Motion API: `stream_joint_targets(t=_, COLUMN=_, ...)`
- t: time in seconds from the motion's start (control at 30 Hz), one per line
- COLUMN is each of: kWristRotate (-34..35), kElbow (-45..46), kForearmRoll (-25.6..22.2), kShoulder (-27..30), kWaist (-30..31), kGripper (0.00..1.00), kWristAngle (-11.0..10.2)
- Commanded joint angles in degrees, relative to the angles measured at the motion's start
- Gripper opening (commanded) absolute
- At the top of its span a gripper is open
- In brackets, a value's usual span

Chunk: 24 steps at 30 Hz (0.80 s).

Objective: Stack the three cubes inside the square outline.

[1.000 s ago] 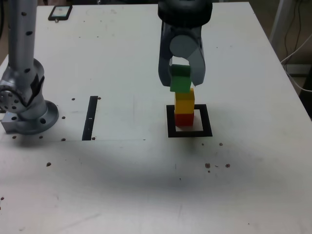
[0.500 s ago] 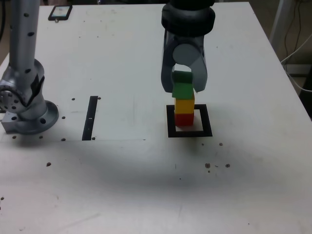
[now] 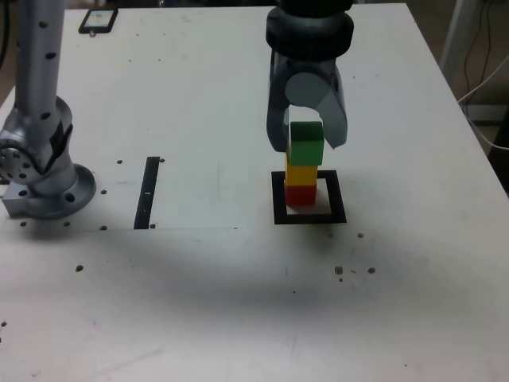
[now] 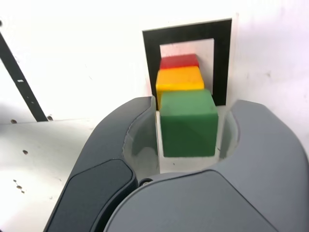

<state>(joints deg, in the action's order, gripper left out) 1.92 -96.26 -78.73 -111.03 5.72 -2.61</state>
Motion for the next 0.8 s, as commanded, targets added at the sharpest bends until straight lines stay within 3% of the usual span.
stream_joint_targets(t=0.0, kWristRotate=0.3, kElbow=0.2, kForearmRoll=-0.2, kShoulder=0.9, kWaist=0.1, kGripper=0.87, kWristAngle=-0.6)
stream_joint_targets(t=0.37, kWristRotate=1.8, kElbow=1.6, kForearmRoll=-1.0, kShoulder=4.2, kWaist=0.1, kGripper=0.98, kWristAngle=-2.4)
stream_joint_targets(t=0.77, kWristRotate=-1.1, kElbow=9.7, kForearmRoll=-3.1, kShoulder=16.4, kWaist=0.1, kGripper=1.0, kWristAngle=-3.1)
